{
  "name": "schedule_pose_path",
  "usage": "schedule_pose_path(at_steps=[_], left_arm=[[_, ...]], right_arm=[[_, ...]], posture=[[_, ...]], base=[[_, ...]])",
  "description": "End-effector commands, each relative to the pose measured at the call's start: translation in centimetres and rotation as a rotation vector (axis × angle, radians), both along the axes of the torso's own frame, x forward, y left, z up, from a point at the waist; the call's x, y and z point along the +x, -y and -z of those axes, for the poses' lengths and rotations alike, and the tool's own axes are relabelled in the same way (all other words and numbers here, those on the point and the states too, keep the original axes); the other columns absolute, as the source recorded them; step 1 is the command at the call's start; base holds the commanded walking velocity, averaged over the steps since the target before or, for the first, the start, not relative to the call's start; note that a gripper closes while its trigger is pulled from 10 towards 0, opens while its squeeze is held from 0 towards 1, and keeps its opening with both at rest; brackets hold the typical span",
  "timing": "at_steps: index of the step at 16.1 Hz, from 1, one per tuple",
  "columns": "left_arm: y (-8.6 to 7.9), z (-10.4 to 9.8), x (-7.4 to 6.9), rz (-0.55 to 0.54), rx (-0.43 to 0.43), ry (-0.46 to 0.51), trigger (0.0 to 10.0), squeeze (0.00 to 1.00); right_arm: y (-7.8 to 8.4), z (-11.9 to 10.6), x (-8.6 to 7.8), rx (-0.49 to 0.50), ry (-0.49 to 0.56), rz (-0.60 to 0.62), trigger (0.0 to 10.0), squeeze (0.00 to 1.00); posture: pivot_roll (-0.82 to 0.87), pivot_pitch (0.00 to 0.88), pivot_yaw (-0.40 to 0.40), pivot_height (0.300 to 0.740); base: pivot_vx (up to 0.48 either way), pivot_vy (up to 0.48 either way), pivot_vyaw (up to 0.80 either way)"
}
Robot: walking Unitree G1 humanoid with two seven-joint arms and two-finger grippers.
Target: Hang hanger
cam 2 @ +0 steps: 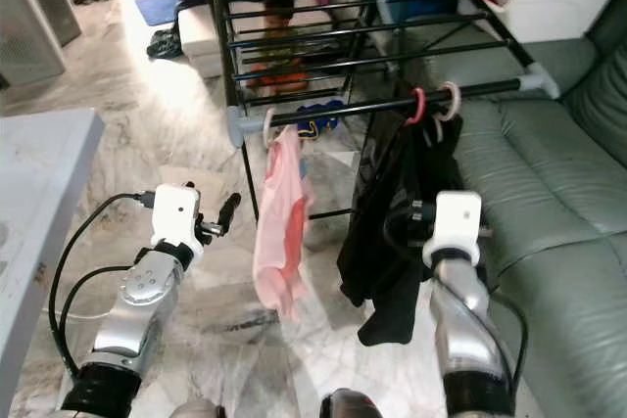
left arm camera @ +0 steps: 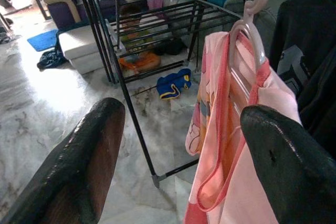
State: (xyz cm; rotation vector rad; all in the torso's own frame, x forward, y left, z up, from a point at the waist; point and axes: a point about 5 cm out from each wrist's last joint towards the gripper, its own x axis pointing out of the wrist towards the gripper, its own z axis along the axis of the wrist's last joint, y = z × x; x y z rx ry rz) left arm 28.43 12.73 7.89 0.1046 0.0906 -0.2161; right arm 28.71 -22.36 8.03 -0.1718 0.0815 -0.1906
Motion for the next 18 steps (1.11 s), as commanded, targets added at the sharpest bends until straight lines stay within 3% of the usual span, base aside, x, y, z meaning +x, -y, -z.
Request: schedule_pose_path(at_steps=[1, 5, 8, 13, 16, 17, 18], left_arm=[[-0.3, -0.1, 0.0, -0.009, 0.006, -0.002, 10.0, 0.0], [-0.6, 0.2, -1.4, -0.006, 0.012, -0.024, 10.0, 0.0], [-1.1, 0.0, -2.8, -0.02, 0.019, -0.042, 10.0, 0.0], [-2.2, 0.0, -5.0, -0.018, 0.047, -0.096, 10.0, 0.0], [-2.3, -0.5, -5.0, -0.009, 0.056, -0.109, 10.0, 0.0], [-2.3, -0.5, -5.1, -0.006, 0.058, -0.113, 10.0, 0.0], [-2.3, -0.6, -5.1, -0.001, 0.062, -0.118, 10.0, 0.0]], right_arm=[[0.1, -0.1, 0.9, -0.004, -0.024, -0.003, 10.0, 0.0], [0.1, -0.2, 3.9, -0.022, -0.105, -0.089, 10.0, 0.0], [0.0, -0.8, 5.8, -0.031, -0.154, -0.114, 10.0, 0.0], [1.1, -0.1, 6.4, -0.058, -0.255, -0.025, 10.0, 0.0], [1.5, -0.6, 6.7, -0.055, -0.234, 0.02, 10.0, 0.0], [1.4, -0.5, 6.7, -0.045, -0.239, 0.02, 7.8, 0.0], [1.4, -0.3, 6.6, -0.022, -0.25, 0.037, 0.0, 0.0]], posture=[[-0.03, 0.0, 0.038, 0.74], [0.0, 0.0, 0.03, 0.74], [0.05, 0.067, 0.017, 0.74], [0.09, 0.138, 0.031, 0.74], [0.1, 0.153, 0.044, 0.74], [0.1, 0.157, 0.048, 0.74], [0.1, 0.162, 0.051, 0.74]], base=[[0.0, 0.0, 0.0], [0.0, 0.0, 0.0], [0.0, 0.0, 0.0], [0.0, 0.0, 0.0], [0.0, 0.0, 0.0], [0.0, 0.0, 0.0], [0.0, 0.0, 0.0]])
